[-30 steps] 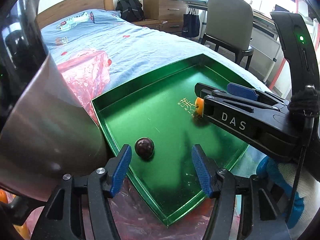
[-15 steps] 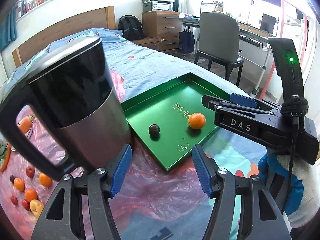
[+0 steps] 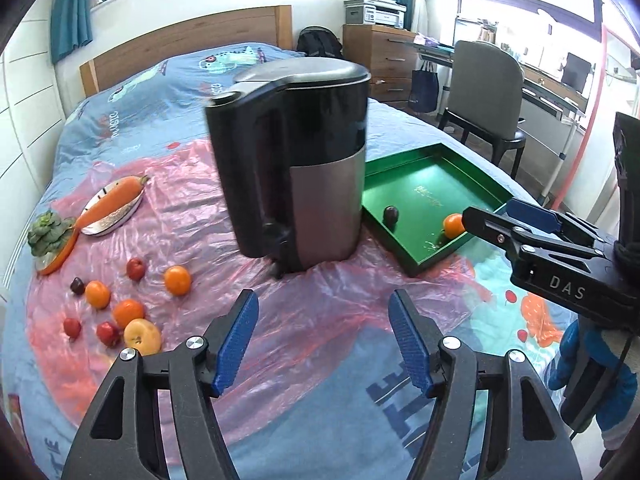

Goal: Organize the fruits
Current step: 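Move both tools back over the remaining fruits on the sheet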

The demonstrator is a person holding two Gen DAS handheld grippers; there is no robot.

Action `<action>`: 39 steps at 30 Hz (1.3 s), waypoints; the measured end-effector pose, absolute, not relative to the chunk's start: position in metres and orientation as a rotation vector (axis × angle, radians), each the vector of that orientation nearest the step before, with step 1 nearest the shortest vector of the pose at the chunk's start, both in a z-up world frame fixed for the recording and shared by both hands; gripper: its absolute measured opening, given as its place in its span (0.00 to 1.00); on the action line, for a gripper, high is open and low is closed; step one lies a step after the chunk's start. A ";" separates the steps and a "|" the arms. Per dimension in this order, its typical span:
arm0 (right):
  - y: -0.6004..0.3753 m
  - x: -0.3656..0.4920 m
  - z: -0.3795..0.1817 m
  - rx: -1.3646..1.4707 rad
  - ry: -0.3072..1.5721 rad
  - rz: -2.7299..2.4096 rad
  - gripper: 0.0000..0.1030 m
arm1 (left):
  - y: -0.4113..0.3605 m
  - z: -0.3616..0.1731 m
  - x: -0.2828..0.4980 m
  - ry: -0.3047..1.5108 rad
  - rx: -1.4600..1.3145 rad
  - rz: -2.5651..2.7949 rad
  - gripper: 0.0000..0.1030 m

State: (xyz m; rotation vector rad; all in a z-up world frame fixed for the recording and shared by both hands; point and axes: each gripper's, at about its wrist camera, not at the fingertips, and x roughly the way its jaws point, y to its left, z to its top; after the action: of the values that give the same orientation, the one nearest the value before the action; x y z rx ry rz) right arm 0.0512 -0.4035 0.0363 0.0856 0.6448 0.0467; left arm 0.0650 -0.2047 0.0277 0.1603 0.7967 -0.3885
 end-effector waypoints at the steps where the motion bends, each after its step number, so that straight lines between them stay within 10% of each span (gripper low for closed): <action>1: -0.397 0.049 0.037 0.080 0.646 0.057 1.00 | -0.196 0.029 0.064 0.796 0.152 -0.371 0.62; 39: -0.168 0.084 -0.039 -0.110 0.832 0.416 1.00 | 0.067 -0.055 0.098 0.879 -0.083 0.004 0.74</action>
State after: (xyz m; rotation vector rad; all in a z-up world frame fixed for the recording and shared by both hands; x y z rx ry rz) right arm 0.0842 -0.1683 -0.0392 -0.1099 0.8321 0.4159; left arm 0.0977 0.0669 -0.0549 -0.0832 0.8794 0.0042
